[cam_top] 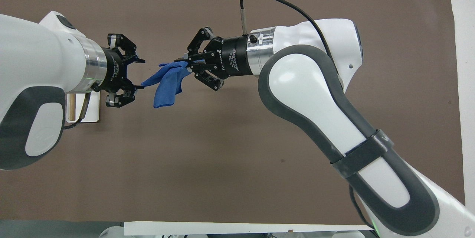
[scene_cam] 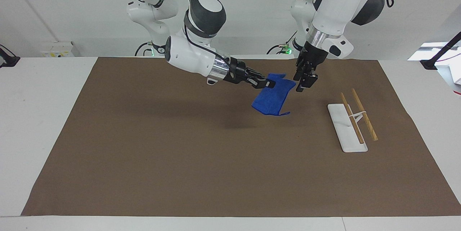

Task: Right arm passes towel to left arm to hang
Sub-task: 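Close the left gripper on the towel held by the right gripper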

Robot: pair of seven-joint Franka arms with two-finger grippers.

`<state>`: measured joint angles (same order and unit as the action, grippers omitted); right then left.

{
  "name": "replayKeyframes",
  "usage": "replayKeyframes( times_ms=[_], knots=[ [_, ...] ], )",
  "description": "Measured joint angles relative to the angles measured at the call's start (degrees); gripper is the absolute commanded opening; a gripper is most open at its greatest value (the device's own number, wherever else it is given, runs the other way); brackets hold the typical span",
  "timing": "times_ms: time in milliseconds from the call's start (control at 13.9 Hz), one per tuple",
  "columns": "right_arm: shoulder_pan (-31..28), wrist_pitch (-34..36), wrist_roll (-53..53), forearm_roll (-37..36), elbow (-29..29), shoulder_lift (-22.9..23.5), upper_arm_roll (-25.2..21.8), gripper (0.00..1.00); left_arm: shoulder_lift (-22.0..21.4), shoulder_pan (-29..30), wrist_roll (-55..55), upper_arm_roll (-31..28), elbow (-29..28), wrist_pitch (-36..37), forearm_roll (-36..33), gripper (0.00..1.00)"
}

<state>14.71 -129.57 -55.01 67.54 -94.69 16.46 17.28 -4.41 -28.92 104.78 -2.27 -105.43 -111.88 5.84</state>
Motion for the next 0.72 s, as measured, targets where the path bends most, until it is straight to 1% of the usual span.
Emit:
replayKeyframes(
  times_ms=[287, 359, 503, 575, 646, 718],
  knots=[
    [0.0, 0.0, 0.0, 0.0, 0.0, 0.0, 0.0, 0.0, 0.0, -0.9, 0.1, 0.1, -0.8, 0.0, 0.2, 0.58],
    [0.0, 0.0, 0.0, 0.0, 0.0, 0.0, 0.0, 0.0, 0.0, -0.9, 0.1, 0.2, -1.0, 0.0, 0.2, 0.5],
    [0.0, 0.0, 0.0, 0.0, 0.0, 0.0, 0.0, 0.0, 0.0, -0.9, 0.1, 0.1, -1.4, 0.0, 0.2, 0.22],
    [0.0, 0.0, 0.0, 0.0, 0.0, 0.0, 0.0, 0.0, 0.0, -0.9, 0.1, 0.1, -1.5, 0.0, 0.2, 0.1],
    [0.0, 0.0, 0.0, 0.0, 0.0, 0.0, 0.0, 0.0, 0.0, -0.9, 0.1, 0.1, -1.5, 0.0, 0.2, 0.02],
    [0.0, 0.0, 0.0, 0.0, 0.0, 0.0, 0.0, 0.0, 0.0, -0.9, 0.1, 0.2, -1.5, 0.0, 0.2, 0.0]
  ],
)
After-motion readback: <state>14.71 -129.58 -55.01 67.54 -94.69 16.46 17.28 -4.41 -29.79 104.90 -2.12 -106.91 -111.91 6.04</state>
